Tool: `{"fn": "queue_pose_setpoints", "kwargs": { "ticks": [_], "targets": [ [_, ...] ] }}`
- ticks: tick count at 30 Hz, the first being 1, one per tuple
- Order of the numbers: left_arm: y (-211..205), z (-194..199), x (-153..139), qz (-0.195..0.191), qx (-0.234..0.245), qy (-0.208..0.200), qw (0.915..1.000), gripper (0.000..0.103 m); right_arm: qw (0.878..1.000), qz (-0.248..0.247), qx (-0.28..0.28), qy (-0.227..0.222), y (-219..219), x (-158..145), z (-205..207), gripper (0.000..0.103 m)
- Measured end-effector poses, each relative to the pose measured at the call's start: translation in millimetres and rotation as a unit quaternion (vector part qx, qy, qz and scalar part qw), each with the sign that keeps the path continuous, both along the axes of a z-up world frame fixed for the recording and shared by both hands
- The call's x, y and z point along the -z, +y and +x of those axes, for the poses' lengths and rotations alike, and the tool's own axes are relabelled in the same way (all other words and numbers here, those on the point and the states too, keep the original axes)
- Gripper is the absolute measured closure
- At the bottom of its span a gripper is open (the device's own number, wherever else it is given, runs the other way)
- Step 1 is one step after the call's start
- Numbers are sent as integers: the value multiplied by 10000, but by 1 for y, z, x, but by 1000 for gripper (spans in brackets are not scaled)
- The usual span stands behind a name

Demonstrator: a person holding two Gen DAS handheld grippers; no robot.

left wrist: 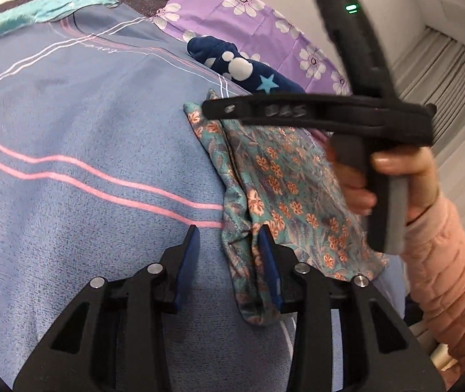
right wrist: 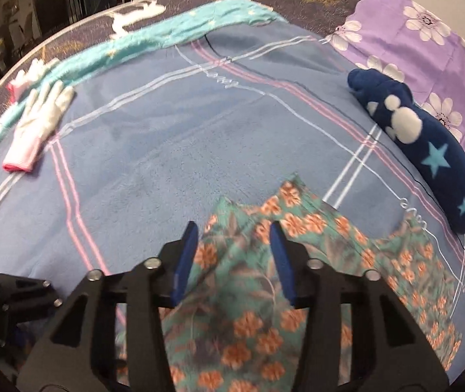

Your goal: Fold small clothes

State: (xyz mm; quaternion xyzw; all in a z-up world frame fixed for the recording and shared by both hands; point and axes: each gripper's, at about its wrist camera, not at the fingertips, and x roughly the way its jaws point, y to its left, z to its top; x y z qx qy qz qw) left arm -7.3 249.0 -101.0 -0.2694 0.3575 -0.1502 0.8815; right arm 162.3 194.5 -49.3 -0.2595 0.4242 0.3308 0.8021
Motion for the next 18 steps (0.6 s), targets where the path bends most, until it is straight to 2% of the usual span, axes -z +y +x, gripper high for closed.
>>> {"fn": "queue_pose_setpoints", "kwargs": {
  "ticks": [3,5,6,7,11,16,18],
  "targets": [
    [-2,1,0,22,11,-15,10000,70,9997,-216,49,-84,8,15,6,53],
    [-5,2,0,66,47,-16,10000,77,9992,-347,59,-193,13,21,9,57],
    [-6,3,1,69,86,-16,9999,86,9989,-367,68,-299,14,22,10,73],
    [-8,4,1,56,160,-16,9999,91,9981,-405,134,-444,16,22,11,94],
    [-10,2,0,56,276,-114,9995,98,9986,-60,236,-479,20,11,16,98],
    [-13,-1,-1,94,368,-173,9991,100,9989,-199,267,-332,25,24,28,99],
    [-11,-3,0,53,376,-177,9991,101,9992,-100,263,-280,24,24,29,99]
  ]
}}
